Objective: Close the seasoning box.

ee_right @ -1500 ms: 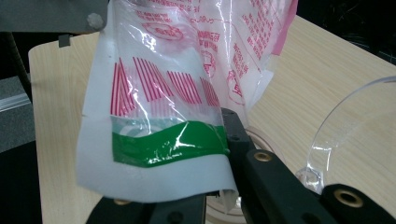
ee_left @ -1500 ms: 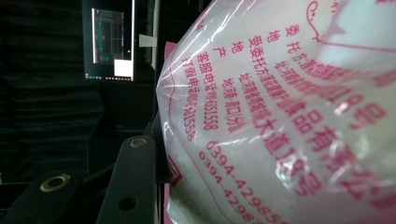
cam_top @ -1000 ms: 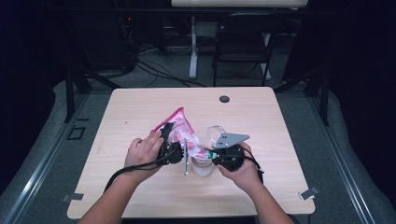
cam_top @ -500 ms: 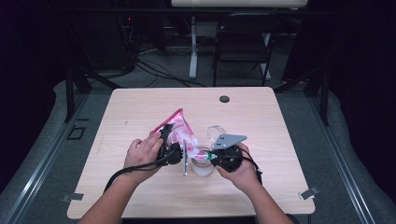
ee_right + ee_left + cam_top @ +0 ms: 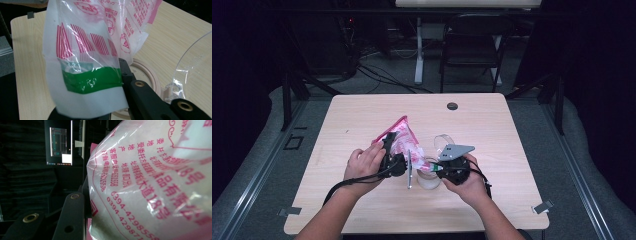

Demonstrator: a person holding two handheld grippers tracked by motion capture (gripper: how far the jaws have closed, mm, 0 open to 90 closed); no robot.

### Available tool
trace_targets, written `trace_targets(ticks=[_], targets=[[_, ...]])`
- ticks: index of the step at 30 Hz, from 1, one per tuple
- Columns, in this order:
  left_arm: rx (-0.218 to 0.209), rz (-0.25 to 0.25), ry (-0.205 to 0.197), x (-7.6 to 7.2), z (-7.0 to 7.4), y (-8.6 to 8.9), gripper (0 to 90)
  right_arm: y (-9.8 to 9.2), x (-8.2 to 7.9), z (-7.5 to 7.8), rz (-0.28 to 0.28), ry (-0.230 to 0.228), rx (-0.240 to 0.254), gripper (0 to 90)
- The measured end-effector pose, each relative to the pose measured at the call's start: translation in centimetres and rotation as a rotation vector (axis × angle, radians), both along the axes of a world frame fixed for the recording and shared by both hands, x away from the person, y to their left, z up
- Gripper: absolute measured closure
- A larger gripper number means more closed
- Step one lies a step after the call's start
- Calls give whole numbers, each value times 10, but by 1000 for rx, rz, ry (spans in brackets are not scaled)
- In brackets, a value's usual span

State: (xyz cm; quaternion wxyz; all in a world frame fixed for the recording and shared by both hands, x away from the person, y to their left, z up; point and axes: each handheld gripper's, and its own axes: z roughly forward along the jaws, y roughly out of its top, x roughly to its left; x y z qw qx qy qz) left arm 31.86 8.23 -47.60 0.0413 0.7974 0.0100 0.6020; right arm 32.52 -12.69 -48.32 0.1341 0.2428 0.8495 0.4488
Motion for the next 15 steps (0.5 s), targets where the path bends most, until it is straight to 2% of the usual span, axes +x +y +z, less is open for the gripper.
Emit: trace_targets(ticks=[15], targets=[[3, -6, -16, -1, 2, 0, 626, 1, 0, -1, 0, 1, 2, 900]])
